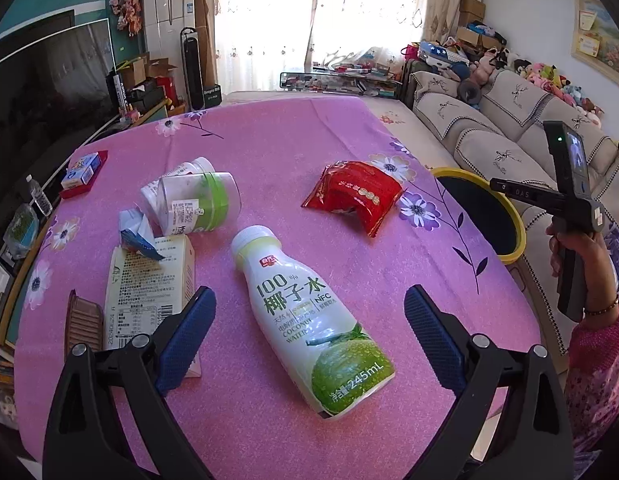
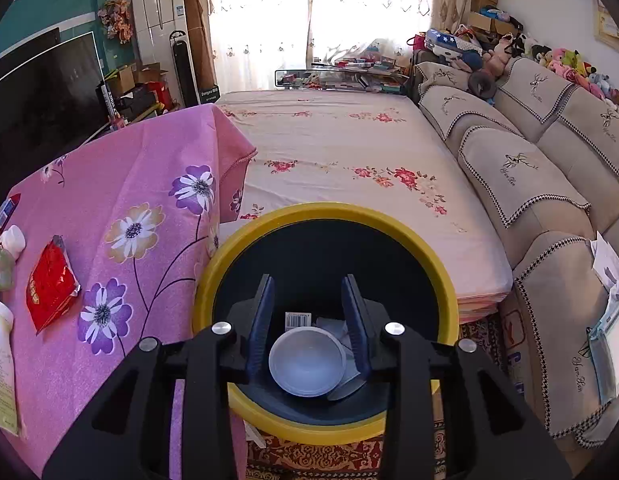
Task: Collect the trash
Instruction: 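Carry the yogurt cup over the bin and open the right gripper, then grasp the coconut water bottle with the left gripper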
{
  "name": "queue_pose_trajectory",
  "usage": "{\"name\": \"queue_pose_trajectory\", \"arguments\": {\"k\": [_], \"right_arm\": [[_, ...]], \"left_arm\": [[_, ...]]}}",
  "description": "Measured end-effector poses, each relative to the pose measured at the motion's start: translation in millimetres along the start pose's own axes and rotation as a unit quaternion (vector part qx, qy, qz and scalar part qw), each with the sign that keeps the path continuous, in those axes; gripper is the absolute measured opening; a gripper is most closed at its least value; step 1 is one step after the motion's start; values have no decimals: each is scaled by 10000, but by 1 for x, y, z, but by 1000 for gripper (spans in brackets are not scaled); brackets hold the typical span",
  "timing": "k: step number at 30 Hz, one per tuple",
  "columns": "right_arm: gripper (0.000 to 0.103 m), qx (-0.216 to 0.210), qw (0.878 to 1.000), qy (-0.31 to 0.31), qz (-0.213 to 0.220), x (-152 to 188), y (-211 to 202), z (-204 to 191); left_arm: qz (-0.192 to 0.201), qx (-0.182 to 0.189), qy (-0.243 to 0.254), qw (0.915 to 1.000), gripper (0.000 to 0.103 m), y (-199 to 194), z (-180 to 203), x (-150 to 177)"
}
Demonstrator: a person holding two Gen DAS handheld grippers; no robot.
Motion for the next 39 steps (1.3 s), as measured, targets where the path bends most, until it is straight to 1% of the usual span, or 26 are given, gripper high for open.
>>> {"name": "queue_pose_trajectory", "arguments": {"k": [5,12,15,19,22,23,24,25,27,28,29,32,39], "right_arm": [[36,-101,9999,11,34,2,-11,-1],[39,-207,9998,34,23,4,-16,-2],[39,-223,9997,26,1,6,-16,-2],[40,-251,9997,10,-25,6,-16,-3],[43,-273,9996,-12,-37,8,-19,-4],[44,-286,9996,-17,-43,9,-19,-4],[44,-297,9995,-24,-52,10,-19,-4],[44,-302,9995,-27,-57,10,-20,-4],[44,-310,9995,-25,-67,14,-21,-3],[44,-318,9995,-21,-71,15,-21,-2],[44,-326,9994,-11,-69,15,-22,-2],[44,-347,9994,21,-64,16,-24,0],[44,-454,9988,198,-17,23,-33,9]], "left_arm": [[-198,-34,-101,9997,96,13,0,3],[-601,-150,-276,9977,96,39,-10,8],[-734,-67,-408,9964,96,48,-15,10],[-875,-72,-379,9954,94,60,-16,11],[-983,-86,-261,9948,88,67,-15,8],[-1020,-91,-213,9945,84,69,-14,7],[-1073,-89,-167,9940,77,71,-14,6],[-1130,-81,-129,9935,73,74,-13,6],[-1229,-4,-44,9924,57,78,-11,6],[-1261,31,9,9920,55,80,-10,6],[-1260,9,78,9920,53,80,-9,7],[-1217,66,176,9924,53,77,-7,6],[-865,210,415,9952,53,55,7,-14]]}}
Point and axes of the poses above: each gripper's, at about its wrist camera, not at the fingertips, and y roughly the way its jaws point, z to its right, x to its underside, the point moved 4 cm from there along y, roughly the way its jaws point, and after that the axes turned 15 degrees about y, right-handed, at the moved point
